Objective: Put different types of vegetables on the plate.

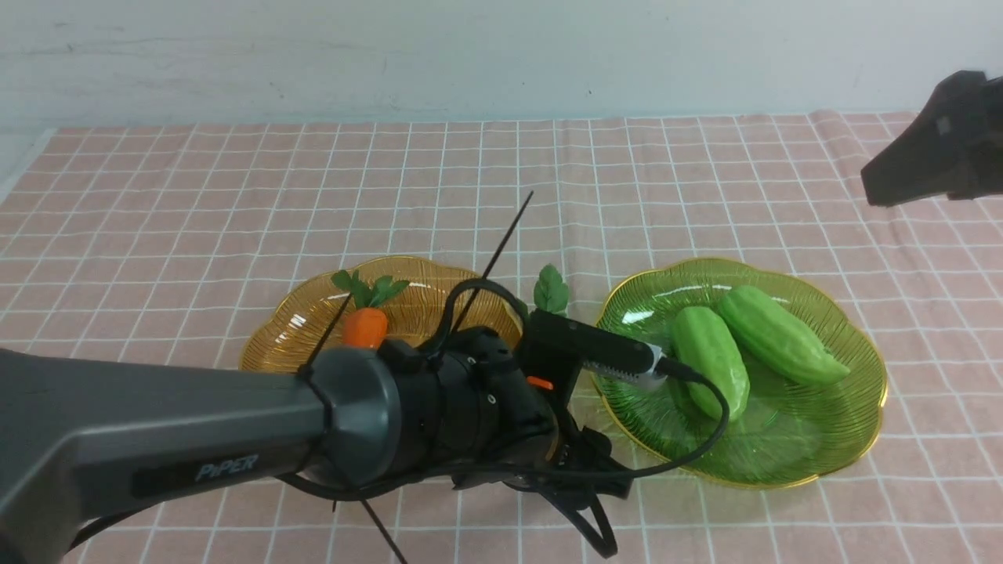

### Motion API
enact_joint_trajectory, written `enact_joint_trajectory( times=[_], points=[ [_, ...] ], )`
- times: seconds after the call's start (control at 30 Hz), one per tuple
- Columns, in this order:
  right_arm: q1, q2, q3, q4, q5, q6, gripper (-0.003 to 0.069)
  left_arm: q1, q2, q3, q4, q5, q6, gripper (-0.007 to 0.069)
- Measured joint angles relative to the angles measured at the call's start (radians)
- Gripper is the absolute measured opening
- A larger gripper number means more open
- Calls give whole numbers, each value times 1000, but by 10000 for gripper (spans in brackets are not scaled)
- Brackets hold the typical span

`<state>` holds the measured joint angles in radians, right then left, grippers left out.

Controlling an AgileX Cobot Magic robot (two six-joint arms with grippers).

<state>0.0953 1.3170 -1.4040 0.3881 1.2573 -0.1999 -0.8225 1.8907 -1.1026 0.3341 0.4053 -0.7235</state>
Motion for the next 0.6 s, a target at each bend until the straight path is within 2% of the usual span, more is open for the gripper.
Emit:
enact_joint_trajectory(
  times=[0.3,0.4,0.47,0.6],
  points=[
    [0,0,1,1,1,-4,484,5,42,-4,13,-31,0,462],
    [0,0,1,1,1,-9,484,5,50,-9,19,-43,0,421],
    [0,0,1,1,1,-11,484,6,53,-13,21,-43,0,367],
    [0,0,1,1,1,-14,484,6,55,-15,22,-43,-2,152]
  ],
)
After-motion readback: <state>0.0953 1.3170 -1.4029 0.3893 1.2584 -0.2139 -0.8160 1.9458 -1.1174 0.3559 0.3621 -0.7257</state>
